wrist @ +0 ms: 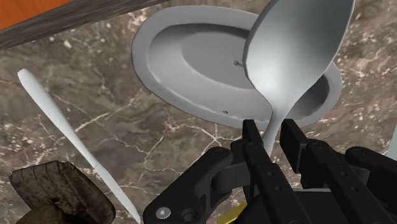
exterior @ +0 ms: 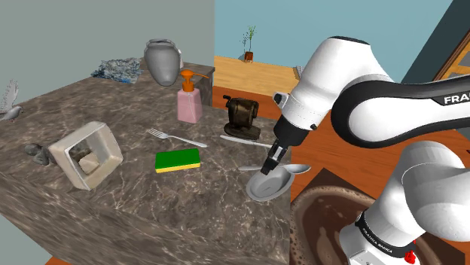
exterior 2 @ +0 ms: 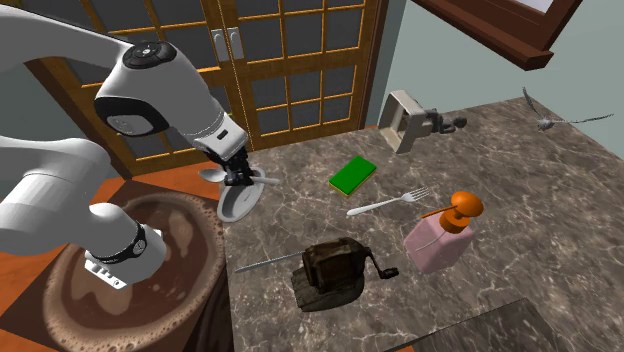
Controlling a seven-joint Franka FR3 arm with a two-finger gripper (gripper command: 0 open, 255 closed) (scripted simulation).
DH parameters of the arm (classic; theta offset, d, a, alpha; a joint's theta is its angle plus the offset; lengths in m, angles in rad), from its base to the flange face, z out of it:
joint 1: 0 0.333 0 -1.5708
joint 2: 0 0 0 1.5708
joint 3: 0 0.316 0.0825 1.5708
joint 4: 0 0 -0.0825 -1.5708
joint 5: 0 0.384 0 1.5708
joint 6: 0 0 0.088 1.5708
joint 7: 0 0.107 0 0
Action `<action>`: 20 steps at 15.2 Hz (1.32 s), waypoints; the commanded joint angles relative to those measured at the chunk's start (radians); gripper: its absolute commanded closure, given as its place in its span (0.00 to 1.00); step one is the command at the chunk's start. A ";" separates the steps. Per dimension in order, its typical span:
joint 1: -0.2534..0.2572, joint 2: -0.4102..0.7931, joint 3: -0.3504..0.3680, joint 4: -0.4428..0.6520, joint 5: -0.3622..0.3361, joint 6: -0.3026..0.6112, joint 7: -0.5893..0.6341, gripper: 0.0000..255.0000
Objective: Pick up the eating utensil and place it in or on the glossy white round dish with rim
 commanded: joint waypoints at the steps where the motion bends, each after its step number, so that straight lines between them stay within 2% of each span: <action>1: 0.004 0.014 0.003 -0.019 0.008 0.033 -0.006 1.00; 4: 0.010 0.040 0.009 -0.043 0.021 0.083 -0.014 1.00; 11: 0.010 0.040 0.009 -0.043 0.021 0.083 -0.014 1.00; 12: 0.010 0.040 0.009 -0.043 0.021 0.083 -0.014 0.00; 17: 0.010 0.040 0.009 -0.043 0.021 0.083 -0.014 0.00; 20: -0.006 -0.060 -0.018 0.002 -0.015 -0.064 -0.002 0.00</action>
